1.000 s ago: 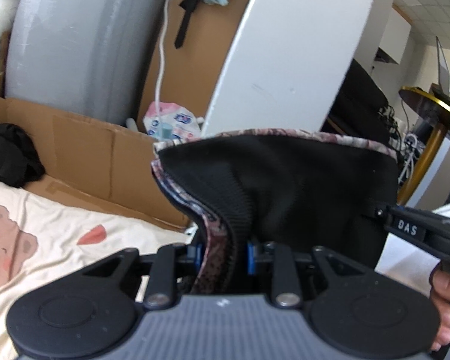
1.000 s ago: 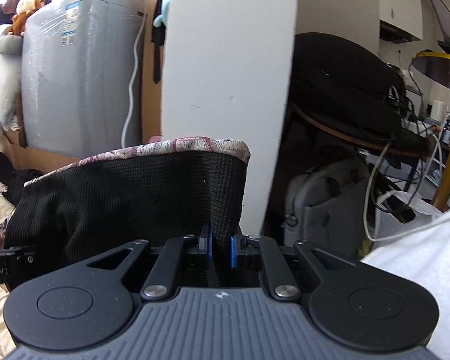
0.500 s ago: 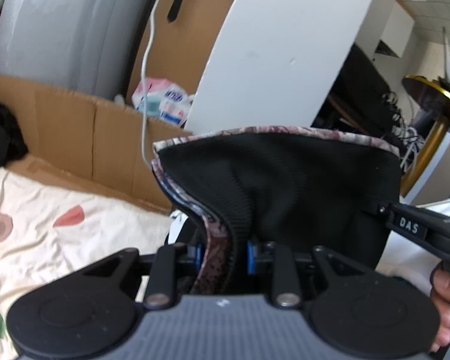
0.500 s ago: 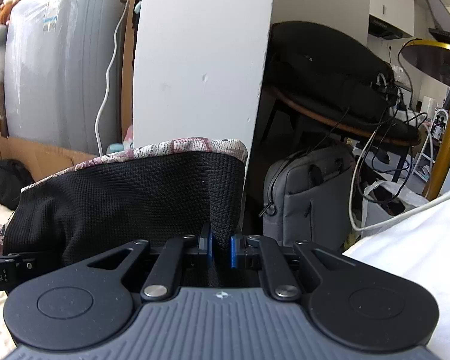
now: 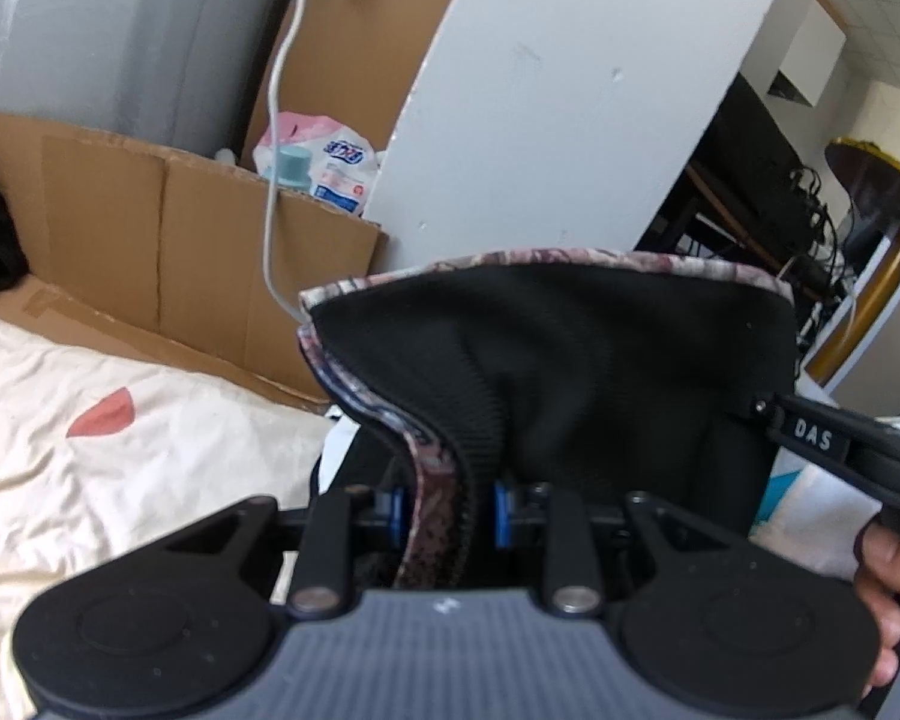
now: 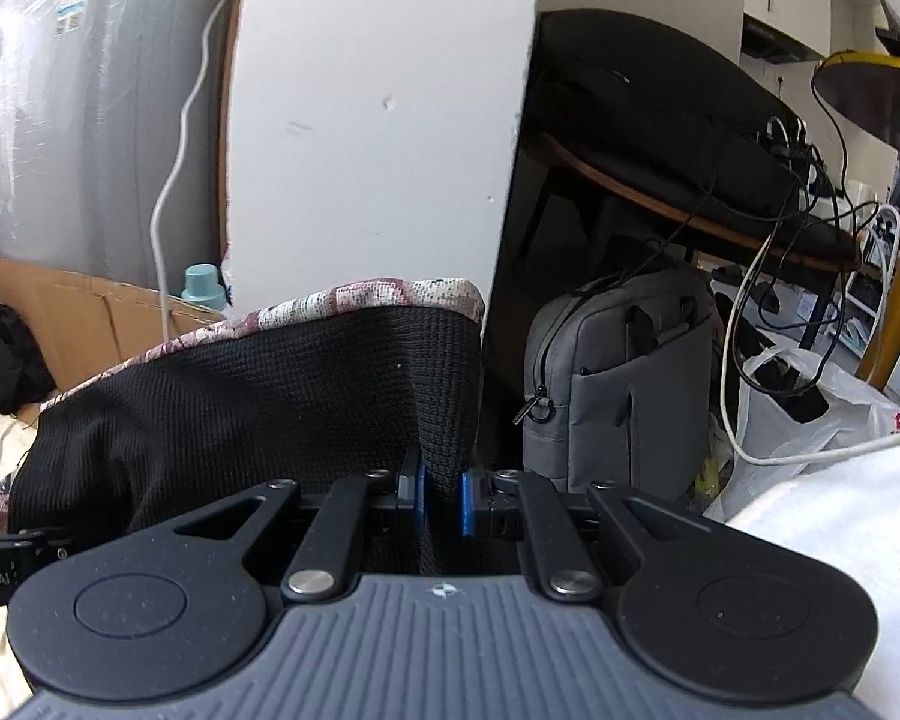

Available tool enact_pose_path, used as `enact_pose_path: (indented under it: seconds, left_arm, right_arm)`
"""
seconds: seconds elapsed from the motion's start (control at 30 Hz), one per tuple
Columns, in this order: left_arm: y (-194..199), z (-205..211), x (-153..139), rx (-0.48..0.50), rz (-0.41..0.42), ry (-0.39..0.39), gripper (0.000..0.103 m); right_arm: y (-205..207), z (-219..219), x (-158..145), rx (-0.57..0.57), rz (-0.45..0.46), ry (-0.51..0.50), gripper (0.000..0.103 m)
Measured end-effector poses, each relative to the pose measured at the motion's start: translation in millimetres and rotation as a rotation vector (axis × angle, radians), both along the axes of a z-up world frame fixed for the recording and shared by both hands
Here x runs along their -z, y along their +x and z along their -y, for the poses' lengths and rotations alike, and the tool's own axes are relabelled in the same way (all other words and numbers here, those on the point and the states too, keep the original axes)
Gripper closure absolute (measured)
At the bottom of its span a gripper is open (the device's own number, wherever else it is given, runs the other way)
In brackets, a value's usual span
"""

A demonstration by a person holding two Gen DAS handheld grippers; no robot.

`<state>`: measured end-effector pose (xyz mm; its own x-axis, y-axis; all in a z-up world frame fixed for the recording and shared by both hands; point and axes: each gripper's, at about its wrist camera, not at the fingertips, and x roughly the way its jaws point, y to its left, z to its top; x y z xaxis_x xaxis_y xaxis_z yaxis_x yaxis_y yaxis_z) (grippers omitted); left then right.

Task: Fold clothes
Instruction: 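Carry the held black pants with both grippers toward the white pillar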

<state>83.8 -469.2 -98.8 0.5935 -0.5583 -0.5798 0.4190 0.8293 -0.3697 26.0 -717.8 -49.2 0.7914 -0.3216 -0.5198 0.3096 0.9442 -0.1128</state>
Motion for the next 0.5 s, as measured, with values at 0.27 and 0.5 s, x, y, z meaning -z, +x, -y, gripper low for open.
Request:
enact_pose_path:
  seconds: [0.27, 0.5]
  left_arm:
    - [26.3, 10.6, 10.2, 0.05, 0.005, 0.036, 0.075]
    - [42.5, 13.0, 15.9, 0.08, 0.0, 0.045, 0.075]
  right_arm:
    - [20.2, 12.9, 19.7, 0.021, -0.002, 0.02, 0.092]
    - [41.0, 21.5, 31.2, 0.023, -0.019, 0.019, 0.092]
